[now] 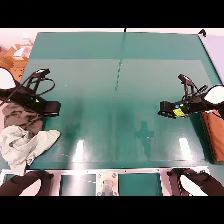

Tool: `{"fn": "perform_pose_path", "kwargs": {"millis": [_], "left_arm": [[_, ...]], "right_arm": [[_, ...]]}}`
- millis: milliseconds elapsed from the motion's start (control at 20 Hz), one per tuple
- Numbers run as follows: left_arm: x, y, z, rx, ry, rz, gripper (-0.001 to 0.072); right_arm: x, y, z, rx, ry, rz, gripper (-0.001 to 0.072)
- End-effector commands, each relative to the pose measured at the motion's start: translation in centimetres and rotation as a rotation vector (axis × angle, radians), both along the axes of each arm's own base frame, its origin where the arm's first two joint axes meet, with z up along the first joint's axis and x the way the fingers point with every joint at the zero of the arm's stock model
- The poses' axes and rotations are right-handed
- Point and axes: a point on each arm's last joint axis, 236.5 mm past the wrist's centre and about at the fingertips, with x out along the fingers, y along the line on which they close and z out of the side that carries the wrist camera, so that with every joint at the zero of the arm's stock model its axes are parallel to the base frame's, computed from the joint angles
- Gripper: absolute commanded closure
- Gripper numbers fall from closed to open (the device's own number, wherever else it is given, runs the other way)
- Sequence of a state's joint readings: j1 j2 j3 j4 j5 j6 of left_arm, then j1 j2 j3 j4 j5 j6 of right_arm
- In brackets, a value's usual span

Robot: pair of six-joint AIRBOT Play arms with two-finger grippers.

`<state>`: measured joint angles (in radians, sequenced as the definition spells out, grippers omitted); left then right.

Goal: Fold the shirts.

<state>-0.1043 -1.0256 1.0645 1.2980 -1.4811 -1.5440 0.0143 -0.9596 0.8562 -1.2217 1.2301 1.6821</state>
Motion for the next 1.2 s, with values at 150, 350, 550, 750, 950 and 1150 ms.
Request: {"fn": "perform_pose_path", "kwargs": {"millis": [150, 350, 550, 750, 950, 1150], "left_arm": [[1.1, 2.6, -0.5, 0.115, -0.046, 0.012, 0.0676], [4.6, 14.8, 0.0, 0.598, -0.201, 0.128, 0.0047], [4.5, 20.3, -7.2, 0.628, -0.164, 0.204, 0.0023], [4.6, 23.8, -13.7, 0.6, -0.095, 0.254, 0.0044], [5.8, 22.4, -13.6, 0.554, -0.077, 0.226, 0.0677], [11.2, 15.9, -3.0, 0.474, -0.238, 0.085, 0.0678]], "right_arm": [[0.0, 0.0, 0.0, 0.001, -0.001, 0.001, 0.0694], [0.0, 0.0, 0.0, 0.0, -0.001, 0.001, 0.0694], [0.0, 0.0, 0.0, 0.0, -0.001, 0.001, 0.0694], [0.0, 0.0, 0.0, 0.0, 0.0, 0.001, 0.0694], [0.0, 0.0, 0.0, 0.0, -0.001, 0.001, 0.0694], [0.0, 0.0, 0.0, -0.001, -0.001, 0.001, 0.0694]]}}
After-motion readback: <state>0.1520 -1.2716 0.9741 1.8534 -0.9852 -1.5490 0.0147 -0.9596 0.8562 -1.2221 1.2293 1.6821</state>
